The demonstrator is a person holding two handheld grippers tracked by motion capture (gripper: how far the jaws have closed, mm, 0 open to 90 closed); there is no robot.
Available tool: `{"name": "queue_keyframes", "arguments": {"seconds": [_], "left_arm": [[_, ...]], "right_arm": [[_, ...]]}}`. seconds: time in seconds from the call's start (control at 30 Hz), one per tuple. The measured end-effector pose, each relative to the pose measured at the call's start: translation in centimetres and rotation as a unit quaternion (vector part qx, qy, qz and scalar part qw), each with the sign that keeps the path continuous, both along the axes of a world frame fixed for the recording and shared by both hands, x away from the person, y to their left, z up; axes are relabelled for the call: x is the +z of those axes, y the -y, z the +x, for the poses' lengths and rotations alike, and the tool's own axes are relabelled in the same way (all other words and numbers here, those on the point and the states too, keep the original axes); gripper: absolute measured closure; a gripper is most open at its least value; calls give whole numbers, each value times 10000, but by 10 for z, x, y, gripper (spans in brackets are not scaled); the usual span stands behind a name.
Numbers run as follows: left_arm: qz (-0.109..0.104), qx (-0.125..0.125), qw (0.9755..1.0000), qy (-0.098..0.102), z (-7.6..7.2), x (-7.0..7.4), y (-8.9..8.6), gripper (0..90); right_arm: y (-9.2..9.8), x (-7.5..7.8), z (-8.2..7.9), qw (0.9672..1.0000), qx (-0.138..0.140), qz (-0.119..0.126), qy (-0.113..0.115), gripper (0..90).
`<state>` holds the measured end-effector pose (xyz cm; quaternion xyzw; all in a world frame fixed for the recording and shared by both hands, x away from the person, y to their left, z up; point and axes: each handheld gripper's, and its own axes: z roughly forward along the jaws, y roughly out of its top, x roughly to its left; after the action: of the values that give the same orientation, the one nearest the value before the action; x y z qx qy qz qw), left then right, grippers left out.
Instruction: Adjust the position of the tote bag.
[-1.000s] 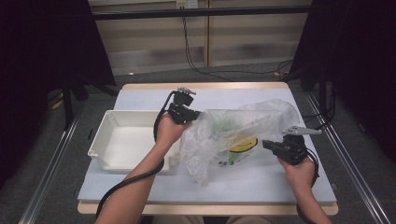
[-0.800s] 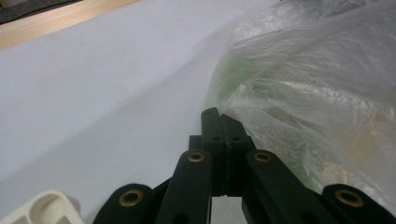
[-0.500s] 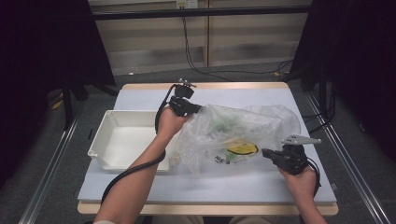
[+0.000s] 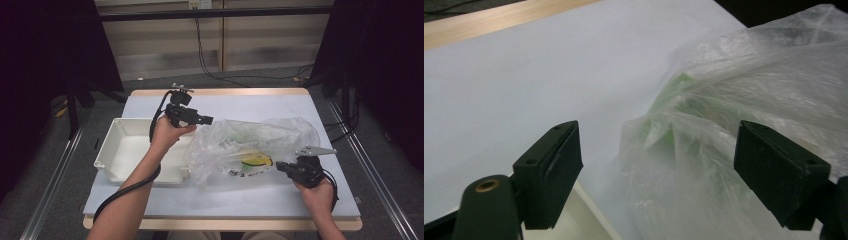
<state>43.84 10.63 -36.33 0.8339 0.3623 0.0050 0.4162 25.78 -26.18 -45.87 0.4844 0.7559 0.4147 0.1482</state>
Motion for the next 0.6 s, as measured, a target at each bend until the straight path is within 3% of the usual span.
{"name": "queue_keyframes", "arguments": {"seconds": [0.17, 0.2, 0.37, 0.43, 0.47, 0.5, 0.6], "left_arm": [[-203, 35, 9998, -64, -7, 2, -4, 162], [-306, -44, 9993, -205, -9, 3, -6, 162], [-356, -355, 9981, -364, -17, 4, -4, 154], [-297, -440, 9977, -412, -19, 2, -2, 153], [-134, -503, 9978, -401, -21, 0, 1, 162], [-134, -503, 9978, -401, -21, 0, 1, 190], [114, -746, 9969, -223, -25, -6, 6, 458]], "right_arm": [[-1, 0, 0, 10000, 9, -6, -19, 900], [-1, 0, 0, 10000, 3, 1, -17, 900], [-3, -1, 3, 10000, 39, -8, -36, 900], [-4, -2, 3, 10000, 55, -12, -35, 900], [-5, -2, 3, 10000, 62, 0, -41, 900], [-5, -1, 3, 10000, 63, -7, -38, 900], [-6, -1, 5, 10000, 85, -12, -31, 900]]}}
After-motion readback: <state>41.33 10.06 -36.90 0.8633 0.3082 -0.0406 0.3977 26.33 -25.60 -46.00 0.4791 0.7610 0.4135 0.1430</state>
